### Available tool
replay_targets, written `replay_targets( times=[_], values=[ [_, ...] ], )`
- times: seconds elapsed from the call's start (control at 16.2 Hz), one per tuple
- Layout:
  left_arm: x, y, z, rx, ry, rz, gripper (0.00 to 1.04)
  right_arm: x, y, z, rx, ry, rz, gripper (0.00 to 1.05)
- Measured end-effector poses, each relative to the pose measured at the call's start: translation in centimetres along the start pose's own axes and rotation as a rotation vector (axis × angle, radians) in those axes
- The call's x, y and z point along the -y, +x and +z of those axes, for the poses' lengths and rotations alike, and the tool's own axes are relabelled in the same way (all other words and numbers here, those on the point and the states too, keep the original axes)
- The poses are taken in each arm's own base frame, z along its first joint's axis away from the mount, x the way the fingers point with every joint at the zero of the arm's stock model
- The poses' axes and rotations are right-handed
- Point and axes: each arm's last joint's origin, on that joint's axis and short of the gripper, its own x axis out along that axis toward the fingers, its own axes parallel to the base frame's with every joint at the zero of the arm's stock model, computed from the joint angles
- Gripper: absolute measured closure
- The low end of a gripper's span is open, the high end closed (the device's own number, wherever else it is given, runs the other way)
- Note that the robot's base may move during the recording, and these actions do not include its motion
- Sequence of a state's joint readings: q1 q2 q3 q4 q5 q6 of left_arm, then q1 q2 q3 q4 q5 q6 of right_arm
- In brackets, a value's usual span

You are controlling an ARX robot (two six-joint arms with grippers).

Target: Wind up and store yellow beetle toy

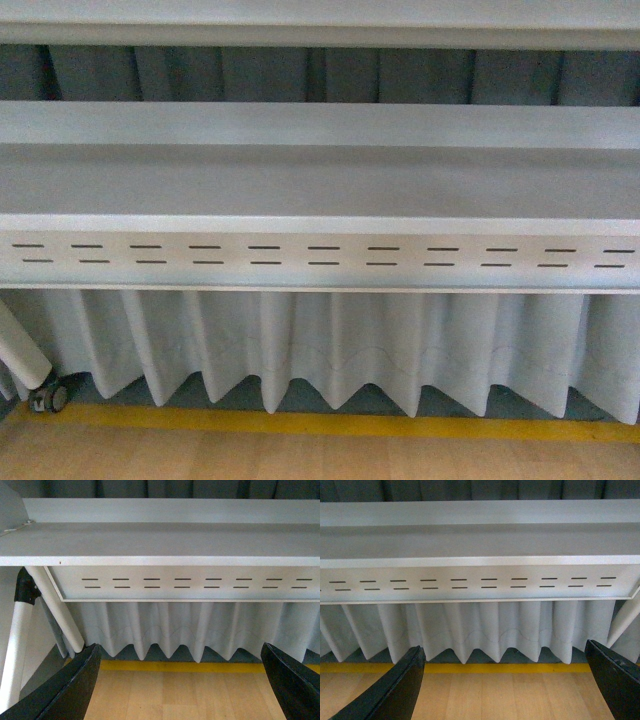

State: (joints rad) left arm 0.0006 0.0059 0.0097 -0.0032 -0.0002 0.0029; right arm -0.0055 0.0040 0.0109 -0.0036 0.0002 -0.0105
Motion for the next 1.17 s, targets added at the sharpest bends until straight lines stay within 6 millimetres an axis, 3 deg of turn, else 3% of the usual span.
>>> replay_targets(
  times=[1.17],
  values=[
    [0.00,0.00,0.01,0.000,0.000,0.000,0.07,0.00,0.00,0.01,0.001,0.000,0.000,0.07]
  ],
)
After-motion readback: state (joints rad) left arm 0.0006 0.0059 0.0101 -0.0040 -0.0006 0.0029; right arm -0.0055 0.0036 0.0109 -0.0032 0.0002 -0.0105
